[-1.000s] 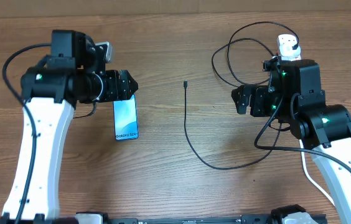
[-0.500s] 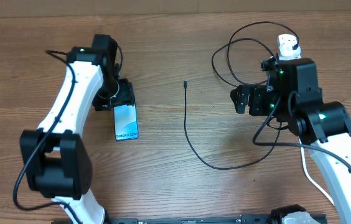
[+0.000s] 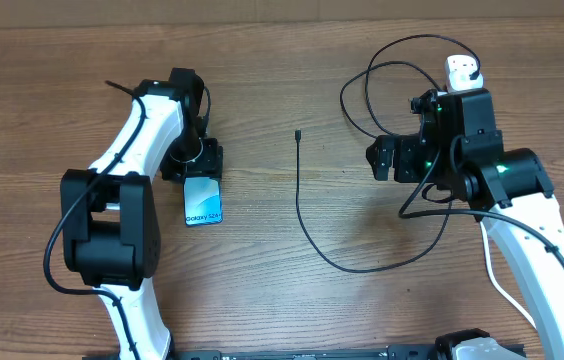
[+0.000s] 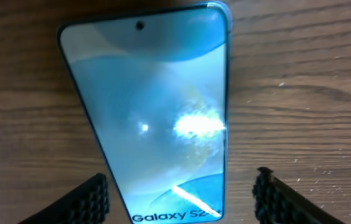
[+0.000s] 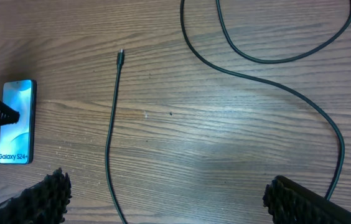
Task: Plug charger to phone and switch on socket
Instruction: 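Lower the left gripper and grasp the phone's top edge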
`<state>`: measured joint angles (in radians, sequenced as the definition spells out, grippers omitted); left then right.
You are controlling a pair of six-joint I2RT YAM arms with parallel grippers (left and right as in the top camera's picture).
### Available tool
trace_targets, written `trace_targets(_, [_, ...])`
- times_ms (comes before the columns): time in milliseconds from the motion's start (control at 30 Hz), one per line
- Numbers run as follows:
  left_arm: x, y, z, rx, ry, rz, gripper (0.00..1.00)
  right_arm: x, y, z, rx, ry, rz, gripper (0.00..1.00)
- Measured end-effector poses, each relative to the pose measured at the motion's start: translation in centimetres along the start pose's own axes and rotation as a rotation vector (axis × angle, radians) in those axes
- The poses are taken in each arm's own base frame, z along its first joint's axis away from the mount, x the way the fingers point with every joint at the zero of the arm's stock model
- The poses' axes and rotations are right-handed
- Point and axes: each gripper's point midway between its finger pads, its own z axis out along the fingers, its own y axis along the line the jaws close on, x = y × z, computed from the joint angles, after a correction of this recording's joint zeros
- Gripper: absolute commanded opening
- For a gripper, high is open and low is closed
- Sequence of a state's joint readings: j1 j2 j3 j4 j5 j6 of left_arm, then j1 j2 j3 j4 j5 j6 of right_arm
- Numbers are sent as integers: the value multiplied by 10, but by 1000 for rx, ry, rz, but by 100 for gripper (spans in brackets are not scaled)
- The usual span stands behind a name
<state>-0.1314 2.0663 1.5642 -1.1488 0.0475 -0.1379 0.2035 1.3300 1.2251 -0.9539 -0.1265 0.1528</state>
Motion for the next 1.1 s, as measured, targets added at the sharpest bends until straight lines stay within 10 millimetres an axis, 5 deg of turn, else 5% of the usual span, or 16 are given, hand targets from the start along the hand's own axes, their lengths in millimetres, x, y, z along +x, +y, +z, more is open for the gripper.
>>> trace_targets(67, [-3, 0, 0, 1, -13, 19, 100, 0, 0, 1, 0, 4, 1, 100])
trace_targets(733, [-1, 10, 17, -49, -22, -39, 100, 0, 0, 2, 1, 5, 1, 100])
trace_targets(1100, [4, 11, 32, -49, -19, -99, 89, 0, 0, 2, 1, 4, 1, 100])
